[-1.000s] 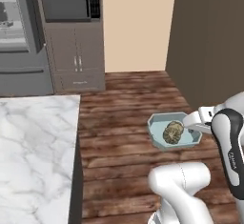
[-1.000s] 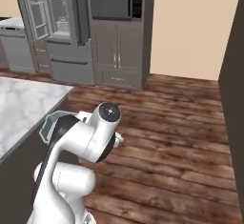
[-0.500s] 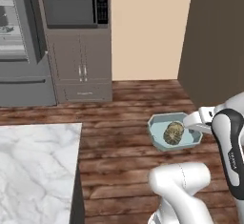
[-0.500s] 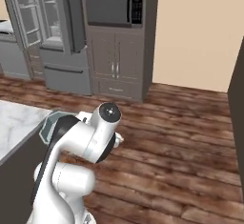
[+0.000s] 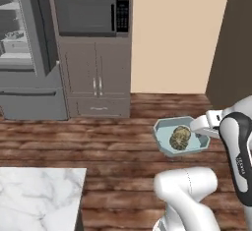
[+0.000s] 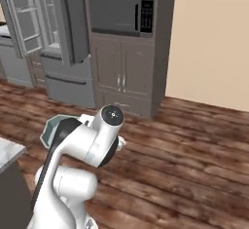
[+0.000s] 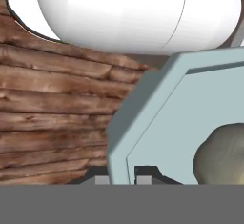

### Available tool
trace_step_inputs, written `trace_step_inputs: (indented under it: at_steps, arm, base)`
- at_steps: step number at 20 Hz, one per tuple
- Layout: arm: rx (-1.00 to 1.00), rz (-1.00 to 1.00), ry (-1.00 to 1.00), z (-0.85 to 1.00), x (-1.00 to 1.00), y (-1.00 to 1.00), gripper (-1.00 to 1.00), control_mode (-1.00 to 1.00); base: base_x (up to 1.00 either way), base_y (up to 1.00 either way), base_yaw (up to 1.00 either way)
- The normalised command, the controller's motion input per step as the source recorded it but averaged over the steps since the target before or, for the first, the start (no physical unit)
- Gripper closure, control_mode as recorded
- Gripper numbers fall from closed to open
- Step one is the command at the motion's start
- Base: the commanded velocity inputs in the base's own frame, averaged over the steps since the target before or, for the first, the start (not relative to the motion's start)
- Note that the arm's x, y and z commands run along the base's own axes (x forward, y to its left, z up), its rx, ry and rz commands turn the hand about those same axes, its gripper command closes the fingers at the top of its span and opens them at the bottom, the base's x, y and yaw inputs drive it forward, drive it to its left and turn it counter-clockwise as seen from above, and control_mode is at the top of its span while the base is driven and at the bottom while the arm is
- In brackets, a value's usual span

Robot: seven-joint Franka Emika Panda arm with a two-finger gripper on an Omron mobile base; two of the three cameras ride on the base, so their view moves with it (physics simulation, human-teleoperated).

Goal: Place two dumplings into each of the tupperware containers and then place the containers in the fridge.

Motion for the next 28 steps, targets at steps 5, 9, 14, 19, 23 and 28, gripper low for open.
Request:
trace_step_inputs:
  at_steps: [5,9,14,19,23,28]
  arm:
    - [0.0,0.0,0.0,0.0,0.0,0.0,1.0,1.0]
    - [0.0,0.0,0.0,0.0,0.0,0.0,1.0,1.0]
    - [0.0,0.0,0.0,0.0,0.0,0.0,1.0,1.0]
    - [0.0,0.0,0.0,0.0,0.0,0.0,1.0,1.0]
    - [0.0,0.0,0.0,0.0,0.0,0.0,1.0,1.0]
    - [0.0,0.0,0.0,0.0,0.0,0.0,1.0,1.0]
  base:
    - [1.0,0.0,0.32]
    - [1.0,0.0,0.38]
    - [1.0,0.06,0.45]
    - [0.82,0.16,0.51]
    - [0.54,0.25,0.58]
    - [0.69,0.18,0.54]
